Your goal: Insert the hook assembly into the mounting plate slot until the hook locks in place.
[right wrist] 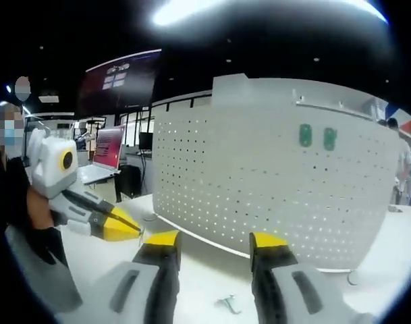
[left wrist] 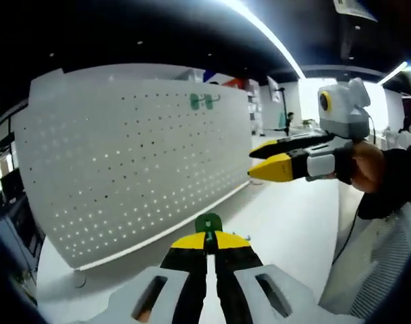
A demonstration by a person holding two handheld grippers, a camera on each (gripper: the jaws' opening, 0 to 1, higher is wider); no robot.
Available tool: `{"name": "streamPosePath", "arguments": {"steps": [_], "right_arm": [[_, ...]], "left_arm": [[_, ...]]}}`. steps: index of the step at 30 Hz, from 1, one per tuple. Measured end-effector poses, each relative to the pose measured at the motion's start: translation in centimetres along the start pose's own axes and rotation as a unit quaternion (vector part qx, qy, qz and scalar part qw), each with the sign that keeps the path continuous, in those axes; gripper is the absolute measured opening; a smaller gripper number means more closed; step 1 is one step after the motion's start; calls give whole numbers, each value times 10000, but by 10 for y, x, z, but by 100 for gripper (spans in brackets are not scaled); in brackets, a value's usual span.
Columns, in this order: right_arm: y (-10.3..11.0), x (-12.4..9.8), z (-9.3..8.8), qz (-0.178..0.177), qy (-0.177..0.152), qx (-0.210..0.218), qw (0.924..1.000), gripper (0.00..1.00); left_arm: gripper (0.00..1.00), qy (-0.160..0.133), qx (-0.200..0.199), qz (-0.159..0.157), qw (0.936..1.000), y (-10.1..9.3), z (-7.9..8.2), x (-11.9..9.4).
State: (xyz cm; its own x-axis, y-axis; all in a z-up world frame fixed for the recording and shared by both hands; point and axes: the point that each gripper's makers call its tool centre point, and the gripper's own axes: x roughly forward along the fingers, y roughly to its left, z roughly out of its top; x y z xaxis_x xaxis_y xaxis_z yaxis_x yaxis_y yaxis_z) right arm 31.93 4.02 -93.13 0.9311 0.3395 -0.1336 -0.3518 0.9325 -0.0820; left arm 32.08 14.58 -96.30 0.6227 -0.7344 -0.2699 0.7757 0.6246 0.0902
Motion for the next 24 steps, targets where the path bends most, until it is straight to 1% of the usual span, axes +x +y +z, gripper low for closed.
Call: {"name": "streamPosePath", "arguments": {"steps": [3, 9, 12, 15, 17, 24], "right_arm": [[-3, -1, 0, -38, -17, 20, 10000, 38], [-8, -3, 3, -101, -86, 51, 9999, 38], [-10, -5, 5, -141, -124, 65, 9998, 38], [-12, -5, 6, -171, -152, 72, 9997, 38], [-14, -5, 6, -180, -161, 73, 9997, 38], [-17, -8, 10, -223, -228, 64, 9995, 38]], "left_arm": [[2, -72, -18, 55, 10000, 7, 10, 1], [2, -323, 79, 202, 9992, 20, 46, 10], [2, -406, 104, 273, 9987, 23, 58, 15], [2, -533, 63, 348, 9980, 28, 73, 21], [2, -631, 69, 405, 9972, 31, 86, 25], [2, -891, 8, 538, 9946, 39, 120, 39]]}}
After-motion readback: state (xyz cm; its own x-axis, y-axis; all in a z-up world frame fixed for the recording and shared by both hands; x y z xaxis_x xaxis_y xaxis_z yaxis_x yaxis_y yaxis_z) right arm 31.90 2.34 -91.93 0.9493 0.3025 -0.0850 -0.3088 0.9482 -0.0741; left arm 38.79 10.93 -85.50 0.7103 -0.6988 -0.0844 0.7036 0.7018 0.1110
